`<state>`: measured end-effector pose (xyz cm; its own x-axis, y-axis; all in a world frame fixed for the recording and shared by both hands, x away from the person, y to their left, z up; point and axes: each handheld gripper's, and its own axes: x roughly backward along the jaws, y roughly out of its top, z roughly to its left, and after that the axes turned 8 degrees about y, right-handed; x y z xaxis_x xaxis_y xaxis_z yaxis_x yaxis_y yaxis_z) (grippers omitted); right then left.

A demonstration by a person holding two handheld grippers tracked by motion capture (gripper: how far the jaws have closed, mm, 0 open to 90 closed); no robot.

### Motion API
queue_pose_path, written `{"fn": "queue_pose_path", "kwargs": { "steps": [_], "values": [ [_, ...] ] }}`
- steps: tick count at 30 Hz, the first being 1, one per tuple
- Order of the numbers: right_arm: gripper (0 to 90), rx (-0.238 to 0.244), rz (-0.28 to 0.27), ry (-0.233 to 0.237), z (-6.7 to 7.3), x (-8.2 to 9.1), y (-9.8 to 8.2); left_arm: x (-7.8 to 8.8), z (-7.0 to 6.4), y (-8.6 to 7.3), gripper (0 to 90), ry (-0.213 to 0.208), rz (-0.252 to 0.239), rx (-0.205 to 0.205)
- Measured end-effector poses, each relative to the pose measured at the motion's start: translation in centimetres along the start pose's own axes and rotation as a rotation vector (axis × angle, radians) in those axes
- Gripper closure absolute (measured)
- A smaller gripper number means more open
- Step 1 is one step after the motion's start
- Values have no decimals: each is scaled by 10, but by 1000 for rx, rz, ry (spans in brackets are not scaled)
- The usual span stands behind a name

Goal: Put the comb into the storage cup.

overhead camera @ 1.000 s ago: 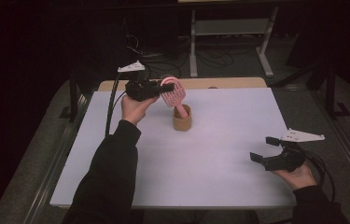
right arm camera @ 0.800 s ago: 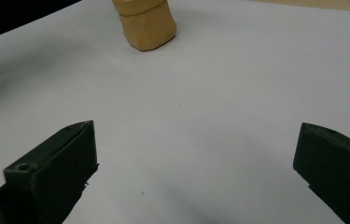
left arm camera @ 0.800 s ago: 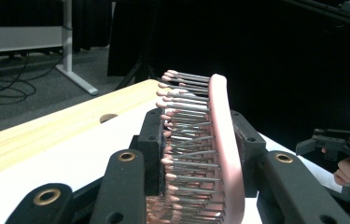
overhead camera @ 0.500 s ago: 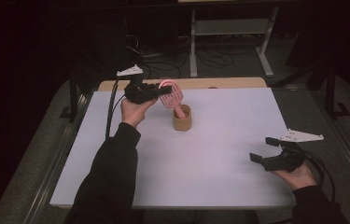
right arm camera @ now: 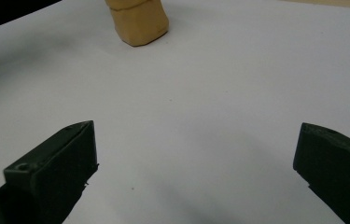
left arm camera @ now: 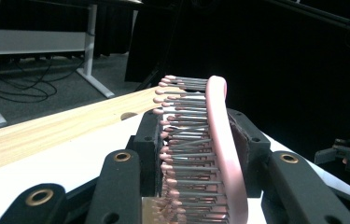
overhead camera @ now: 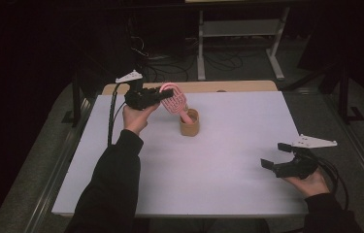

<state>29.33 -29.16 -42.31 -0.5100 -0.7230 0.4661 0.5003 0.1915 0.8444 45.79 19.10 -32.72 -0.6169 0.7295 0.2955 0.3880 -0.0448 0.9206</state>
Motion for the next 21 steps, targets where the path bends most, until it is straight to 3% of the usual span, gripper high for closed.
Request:
{"fn": "queue_pose_path", "kwargs": {
  "steps": [9, 18, 21],
  "values": [
    [0, 5, 3, -1, 0, -1, 0, 13, 9, -6, 600, -3, 22, 13],
    [0, 5, 3, -2, 0, -1, 0, 16, 5, -6, 594, -14, 35, -3],
    [0, 7, 4, -2, 0, -1, 0, 17, 5, -5, 550, -5, 43, -13]
  ]
}}
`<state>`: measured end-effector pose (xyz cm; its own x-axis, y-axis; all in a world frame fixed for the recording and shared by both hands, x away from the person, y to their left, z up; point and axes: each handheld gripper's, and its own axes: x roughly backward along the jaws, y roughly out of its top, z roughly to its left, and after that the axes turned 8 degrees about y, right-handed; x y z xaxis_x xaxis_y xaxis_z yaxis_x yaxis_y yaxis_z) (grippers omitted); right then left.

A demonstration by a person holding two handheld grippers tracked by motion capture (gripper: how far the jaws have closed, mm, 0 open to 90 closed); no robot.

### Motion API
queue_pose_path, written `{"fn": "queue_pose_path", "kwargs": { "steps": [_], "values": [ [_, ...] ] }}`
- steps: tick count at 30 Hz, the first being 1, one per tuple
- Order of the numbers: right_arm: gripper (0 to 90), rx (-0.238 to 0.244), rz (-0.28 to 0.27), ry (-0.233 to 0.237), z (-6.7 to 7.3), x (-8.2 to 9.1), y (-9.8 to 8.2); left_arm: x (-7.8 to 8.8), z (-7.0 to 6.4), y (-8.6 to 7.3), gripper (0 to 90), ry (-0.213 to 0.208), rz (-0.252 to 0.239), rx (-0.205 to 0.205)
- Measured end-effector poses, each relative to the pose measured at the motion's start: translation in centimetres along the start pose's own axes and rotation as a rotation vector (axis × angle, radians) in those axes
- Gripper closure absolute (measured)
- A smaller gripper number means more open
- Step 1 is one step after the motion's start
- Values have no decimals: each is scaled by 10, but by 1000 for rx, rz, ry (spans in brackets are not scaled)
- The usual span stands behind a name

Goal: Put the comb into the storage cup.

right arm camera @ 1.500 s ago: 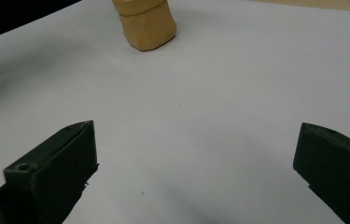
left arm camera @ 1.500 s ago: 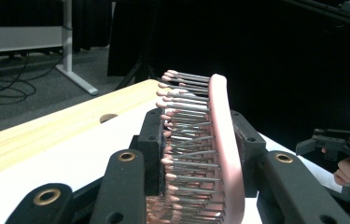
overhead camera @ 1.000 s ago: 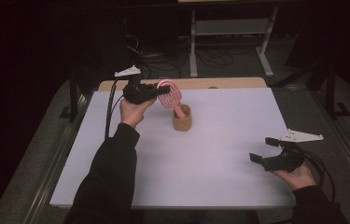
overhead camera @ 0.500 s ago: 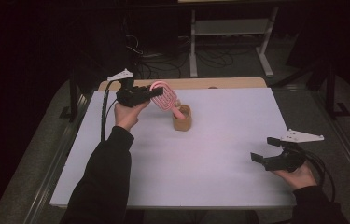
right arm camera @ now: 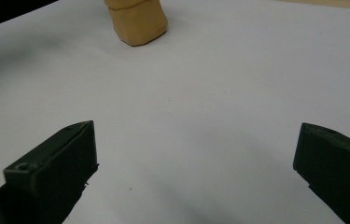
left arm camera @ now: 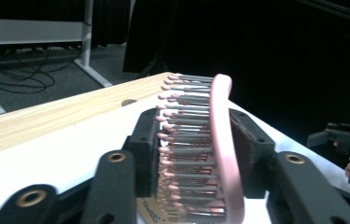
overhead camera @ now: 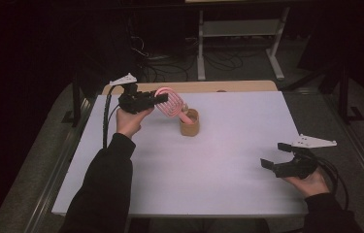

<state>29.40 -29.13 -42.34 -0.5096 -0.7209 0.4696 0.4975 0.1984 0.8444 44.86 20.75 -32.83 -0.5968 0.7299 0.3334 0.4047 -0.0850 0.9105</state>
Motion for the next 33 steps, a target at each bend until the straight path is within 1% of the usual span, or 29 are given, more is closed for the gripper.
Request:
{"fn": "queue_pose_path", "kwargs": {
  "steps": [4, 5, 7, 9, 11, 14, 18, 20, 21, 22, 23, 25, 26, 27, 31, 33],
  "values": [
    [0, 0, 4, 0, 0, -1, 0, 1, 1, 0, 474, 7, 14, 2],
    [0, 0, 5, 0, 0, -1, 0, 2, 3, -1, 459, 14, 19, -1],
    [0, 1, 7, 1, 0, -1, 0, 4, 3, -2, 422, 15, 19, -5],
    [0, -1, 9, 1, 0, -1, 0, 7, 4, -3, 378, 9, 18, -8],
    [0, -2, 10, 3, 1, -1, -1, 9, 5, -4, 341, -1, 34, -18],
    [0, 0, 10, 4, 1, -2, -1, 13, 6, -4, 278, 1, 45, -27],
    [0, 4, 10, 10, 1, -2, -1, 18, 8, -5, 190, -1, 39, -21],
    [0, 4, 10, 11, 2, -2, -1, 20, 9, -5, 130, 7, 35, -17],
    [0, 4, 11, 11, 1, -2, -1, 22, 11, -4, 115, 12, 44, -26],
    [0, 4, 11, 11, 1, -2, -1, 22, 12, -3, 74, 19, 53, -31],
    [0, 4, 11, 11, 1, -2, -1, 22, 12, -3, 12, 19, 53, -31],
    [0, 3, 16, 12, 2, -2, -1, 25, 13, -2, 0, 30, 81, -47],
    [0, 4, 18, 12, 2, -2, -1, 25, 13, -2, 0, 30, 81, -47],
    [0, 4, 18, 12, 2, -2, -1, 26, 14, -1, 0, 29, 81, -57],
    [0, 1, 17, 12, 1, -2, -1, 34, 14, 0, 0, 38, 68, -75],
    [0, 3, 17, 12, 1, -2, -1, 42, 14, -1, 0, 49, 44, -89]
  ]
}}
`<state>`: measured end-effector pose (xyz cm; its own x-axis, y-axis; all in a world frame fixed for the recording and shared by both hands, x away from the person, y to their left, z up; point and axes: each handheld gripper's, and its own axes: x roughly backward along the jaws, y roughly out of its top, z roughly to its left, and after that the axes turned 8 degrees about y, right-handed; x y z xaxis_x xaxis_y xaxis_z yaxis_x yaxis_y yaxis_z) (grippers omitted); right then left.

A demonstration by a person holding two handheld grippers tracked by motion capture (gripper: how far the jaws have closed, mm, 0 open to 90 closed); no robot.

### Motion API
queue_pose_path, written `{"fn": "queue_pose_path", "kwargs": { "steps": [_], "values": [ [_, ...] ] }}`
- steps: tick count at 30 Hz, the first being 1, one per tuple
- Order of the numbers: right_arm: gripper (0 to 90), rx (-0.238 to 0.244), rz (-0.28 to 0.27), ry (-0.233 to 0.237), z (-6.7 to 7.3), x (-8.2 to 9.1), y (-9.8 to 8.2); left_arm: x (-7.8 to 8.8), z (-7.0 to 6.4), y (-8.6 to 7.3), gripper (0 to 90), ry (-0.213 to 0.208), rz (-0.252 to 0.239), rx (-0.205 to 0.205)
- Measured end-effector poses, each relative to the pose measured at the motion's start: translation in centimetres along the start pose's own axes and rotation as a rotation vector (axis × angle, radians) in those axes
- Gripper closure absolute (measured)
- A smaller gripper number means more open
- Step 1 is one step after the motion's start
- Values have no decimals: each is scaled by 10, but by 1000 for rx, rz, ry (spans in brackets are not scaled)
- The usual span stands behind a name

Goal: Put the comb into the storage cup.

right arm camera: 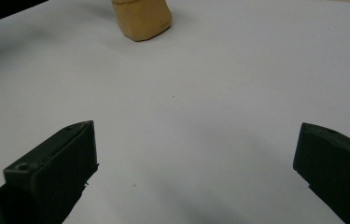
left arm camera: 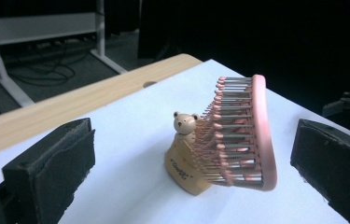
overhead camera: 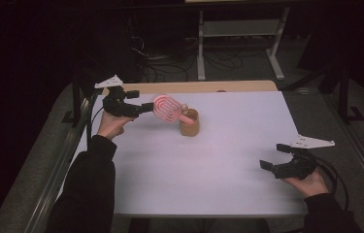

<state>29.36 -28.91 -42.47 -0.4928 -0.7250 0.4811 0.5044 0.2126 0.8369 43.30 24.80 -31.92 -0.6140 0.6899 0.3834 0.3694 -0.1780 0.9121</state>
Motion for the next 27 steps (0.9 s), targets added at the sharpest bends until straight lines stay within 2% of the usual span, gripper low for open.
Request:
{"fn": "queue_pose_path", "kwargs": {
  "steps": [7, 11, 15, 21, 27],
  "values": [
    [0, 2, -3, 9, 0, 0, 0, 15, 4, -9, 0, 8, 7, -35],
    [0, 1, -2, 10, 1, 0, 0, 23, 7, -14, 0, 16, -2, -33],
    [0, 2, 0, 6, 1, 0, 0, 30, 10, -21, 0, 41, -10, -41],
    [0, 5, 0, 22, 1, 0, -2, 37, 15, -31, 0, 51, -9, -33],
    [0, 1, 2, 15, 0, 1, -2, 47, 15, -41, 0, 64, -39, -41]
  ]
}}
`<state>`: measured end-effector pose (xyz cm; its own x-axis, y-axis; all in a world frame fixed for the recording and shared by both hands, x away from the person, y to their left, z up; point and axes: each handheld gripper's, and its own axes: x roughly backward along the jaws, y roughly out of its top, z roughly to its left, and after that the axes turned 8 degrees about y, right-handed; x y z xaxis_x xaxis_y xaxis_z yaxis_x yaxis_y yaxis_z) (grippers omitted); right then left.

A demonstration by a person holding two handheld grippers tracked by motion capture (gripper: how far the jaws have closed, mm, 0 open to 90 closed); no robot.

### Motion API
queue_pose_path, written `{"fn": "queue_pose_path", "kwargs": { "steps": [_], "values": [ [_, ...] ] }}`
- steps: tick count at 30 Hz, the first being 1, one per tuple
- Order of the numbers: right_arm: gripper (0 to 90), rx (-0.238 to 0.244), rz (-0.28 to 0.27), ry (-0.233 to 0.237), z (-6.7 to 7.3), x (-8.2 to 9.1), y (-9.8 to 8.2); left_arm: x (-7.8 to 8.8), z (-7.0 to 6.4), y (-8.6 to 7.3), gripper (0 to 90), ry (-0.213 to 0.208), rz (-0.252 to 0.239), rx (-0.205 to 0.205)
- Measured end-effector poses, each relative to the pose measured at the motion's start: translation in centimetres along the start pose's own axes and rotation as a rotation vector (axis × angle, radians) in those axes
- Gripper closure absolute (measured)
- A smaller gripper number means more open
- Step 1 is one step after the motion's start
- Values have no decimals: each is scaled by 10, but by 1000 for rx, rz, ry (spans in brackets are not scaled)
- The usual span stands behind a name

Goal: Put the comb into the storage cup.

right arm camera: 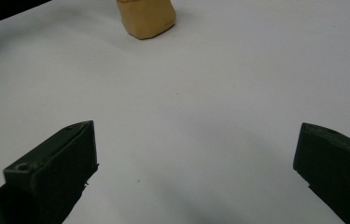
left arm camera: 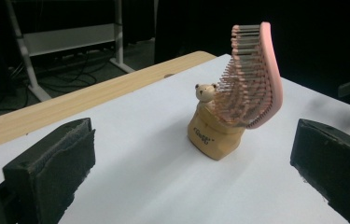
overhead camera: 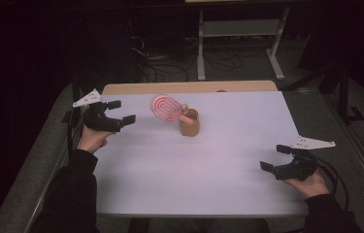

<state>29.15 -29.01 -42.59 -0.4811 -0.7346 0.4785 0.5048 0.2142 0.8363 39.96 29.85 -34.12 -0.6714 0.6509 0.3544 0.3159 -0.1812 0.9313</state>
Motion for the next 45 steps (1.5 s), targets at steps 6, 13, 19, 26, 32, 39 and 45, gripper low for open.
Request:
{"fn": "queue_pose_path", "kwargs": {
  "steps": [6, 13, 19, 26, 32, 39, 45],
  "values": [
    [0, 2, 5, -3, 1, 0, 0, 8, 0, -9, 0, 7, 1, 4],
    [0, 1, 9, -4, 0, -1, -1, 16, -2, -16, 0, 14, -6, 16],
    [0, 5, 14, -4, 0, -1, -1, 24, -4, -24, 0, 31, -2, 19],
    [0, 2, 8, -9, 0, 0, -1, 37, -6, -39, 0, 63, -16, 23],
    [0, 3, 12, -10, 0, 0, -1, 45, -8, -49, 0, 74, -9, 21],
    [0, 0, 15, -7, 0, -1, -1, 48, -14, -60, 0, 75, 15, 11],
    [0, 0, 17, -5, 0, -1, -1, 53, -17, -70, 0, 84, 18, 18]
  ]
}}
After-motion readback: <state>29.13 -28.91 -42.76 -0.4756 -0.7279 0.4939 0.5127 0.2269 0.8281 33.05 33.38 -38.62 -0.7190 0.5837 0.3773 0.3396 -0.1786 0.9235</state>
